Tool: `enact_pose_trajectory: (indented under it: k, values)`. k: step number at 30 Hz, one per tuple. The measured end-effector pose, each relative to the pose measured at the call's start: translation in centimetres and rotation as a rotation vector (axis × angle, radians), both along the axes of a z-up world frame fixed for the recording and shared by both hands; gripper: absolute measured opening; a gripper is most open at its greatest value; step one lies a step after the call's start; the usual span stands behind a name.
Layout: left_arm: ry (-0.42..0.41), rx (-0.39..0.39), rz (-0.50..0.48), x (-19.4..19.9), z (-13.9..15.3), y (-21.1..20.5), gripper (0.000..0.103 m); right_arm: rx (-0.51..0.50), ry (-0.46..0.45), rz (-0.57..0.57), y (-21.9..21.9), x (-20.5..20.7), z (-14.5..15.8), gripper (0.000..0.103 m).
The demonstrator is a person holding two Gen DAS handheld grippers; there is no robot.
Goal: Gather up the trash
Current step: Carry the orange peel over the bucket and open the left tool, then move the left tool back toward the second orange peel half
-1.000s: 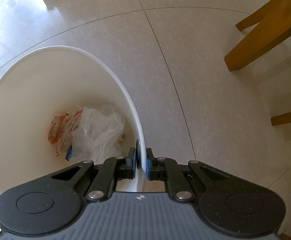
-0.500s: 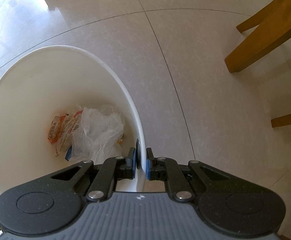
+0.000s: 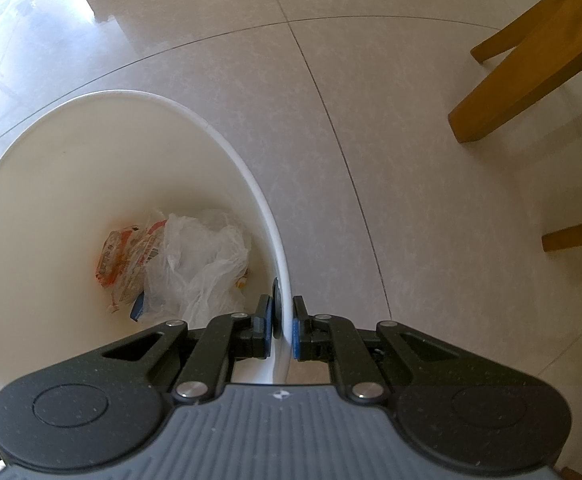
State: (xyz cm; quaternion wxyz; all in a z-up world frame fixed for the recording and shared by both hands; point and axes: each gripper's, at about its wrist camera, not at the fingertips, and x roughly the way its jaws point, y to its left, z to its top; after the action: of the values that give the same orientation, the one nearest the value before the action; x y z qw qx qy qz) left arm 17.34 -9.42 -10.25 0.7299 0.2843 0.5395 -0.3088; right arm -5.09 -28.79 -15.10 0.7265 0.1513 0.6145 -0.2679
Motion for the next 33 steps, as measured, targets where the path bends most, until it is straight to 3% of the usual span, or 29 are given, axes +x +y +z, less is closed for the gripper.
enact_pose_trajectory:
  k: [7,11,14,16,22,33]
  values:
    - [0.033,-0.097,-0.241,-6.7,4.5,-7.1,0.070,0.000,0.000,0.003,0.0,0.0,0.0,0.011]
    - [0.060,-0.131,-0.319,-9.4,4.6,-10.4,0.074,0.001,-0.001,0.003,0.0,0.0,0.0,0.011]
    - [0.055,-0.145,-0.352,-10.3,4.1,-11.6,0.083,0.001,-0.001,0.004,0.0,0.0,0.0,0.011]
    - [0.034,-0.152,-0.358,-10.5,3.9,-11.8,0.089,0.002,-0.002,0.005,0.0,0.0,0.0,0.011]
    - [0.050,-0.147,-0.313,-10.3,3.8,-12.2,0.093,0.000,-0.005,0.009,0.1,-0.1,0.0,0.011]
    - [0.009,-0.115,-0.191,-5.7,2.8,-6.9,0.094,-0.001,-0.003,0.009,0.1,-0.1,0.1,0.012]
